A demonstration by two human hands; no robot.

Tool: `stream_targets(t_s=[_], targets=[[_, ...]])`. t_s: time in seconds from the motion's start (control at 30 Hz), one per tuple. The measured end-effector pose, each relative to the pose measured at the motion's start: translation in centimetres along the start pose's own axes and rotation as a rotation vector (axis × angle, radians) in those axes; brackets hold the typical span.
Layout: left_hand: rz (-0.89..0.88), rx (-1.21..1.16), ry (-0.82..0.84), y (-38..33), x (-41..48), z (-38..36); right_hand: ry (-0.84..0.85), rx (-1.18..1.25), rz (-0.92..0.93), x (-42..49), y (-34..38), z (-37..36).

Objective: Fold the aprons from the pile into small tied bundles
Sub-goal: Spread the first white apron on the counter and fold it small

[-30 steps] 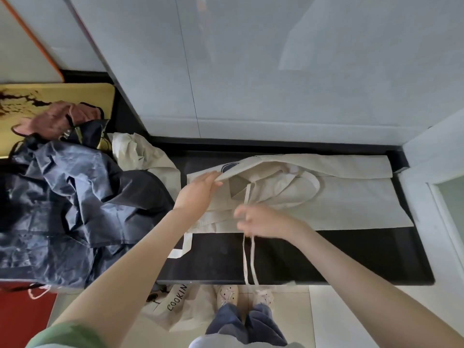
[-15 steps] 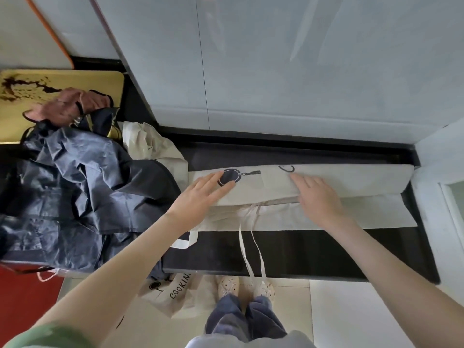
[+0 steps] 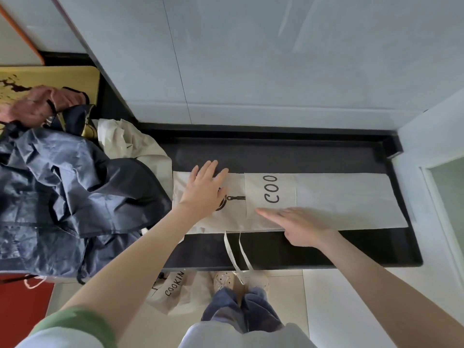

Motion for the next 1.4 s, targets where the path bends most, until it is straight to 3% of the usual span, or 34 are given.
stream_targets(t_s=[0.1, 0.2, 0.27, 0.37, 0.47, 0.63, 0.7, 0.8, 0.9, 1.0, 1.1, 1.17, 1.27, 1.4], targets=[[-0.107, 0.071, 0.037, -1.5, -0.1, -1.9, 0.034, 0.043, 0.006, -0.8, -0.8, -0.3], [-0.206, 0.190, 0.203, -2.5, -1.3, -5.1, 0.036, 0.068, 0.004, -1.4, -1.1, 0.2], [-0.203, 0.211, 0.292, -2.6, -1.9, -6.7, -0.105, 0.081, -0.020, -1.3, -1.0, 1.7], [-0.158, 0.146, 0.193, -2.7, -1.6, -6.9, -0.349, -0.062, -0.036, 0.0, -1.5, 3.2], [-0.144, 0.105, 0.062, -2.7, -1.4, -6.3, -0.259, -0.134, -0.099, 2.3, -2.2, 0.8], [-0.135, 0.129, 0.093, -2.1, 0.1, -6.3, -0.309, -0.276, -0.194, 4.0, -3.2, -0.8], [-0.124, 0.076, 0.070, -2.1, 0.5, -5.6, -0.346, -0.270, -0.180, 4.3, -3.0, -0.3], [-0.107, -0.054, -0.104, -2.8, 0.5, -3.5, -0.362, -0.257, -0.153, 4.3, -2.8, -0.2], [0.020, -0.092, -0.197, -3.5, 1.1, -1.6, -0.391, -0.239, -0.059, 3.5, -2.6, -0.4], [0.211, -0.065, -0.015, -2.6, 3.0, -2.1, -0.509, -0.172, 0.070, 2.4, -1.9, 0.3], [0.242, -0.059, 0.187, -2.8, 4.6, -3.2, -0.561, 0.000, 0.108, 1.9, -1.4, 1.7], [0.219, -0.038, 0.309, -3.7, 4.9, -3.6, -0.487, 0.177, -0.084, 2.4, -3.3, 2.7], [0.199, 0.025, 0.456, -3.9, 4.6, -3.6, -0.327, 0.134, -0.358, 3.0, -6.4, 3.5], [0.175, -0.101, 0.530, -4.0, 4.0, -3.7, -0.212, 0.242, -0.436, 3.1, -7.4, 3.9]])
Point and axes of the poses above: each hand's wrist, its own x-axis towards the middle knuckle, its own z-axis out of the back of the hand, y = z × x, the point moved 8 cm from there along x, towards the middle knuckle, and after that the axes turned 11 degrees about z, right-handed, at the moved point
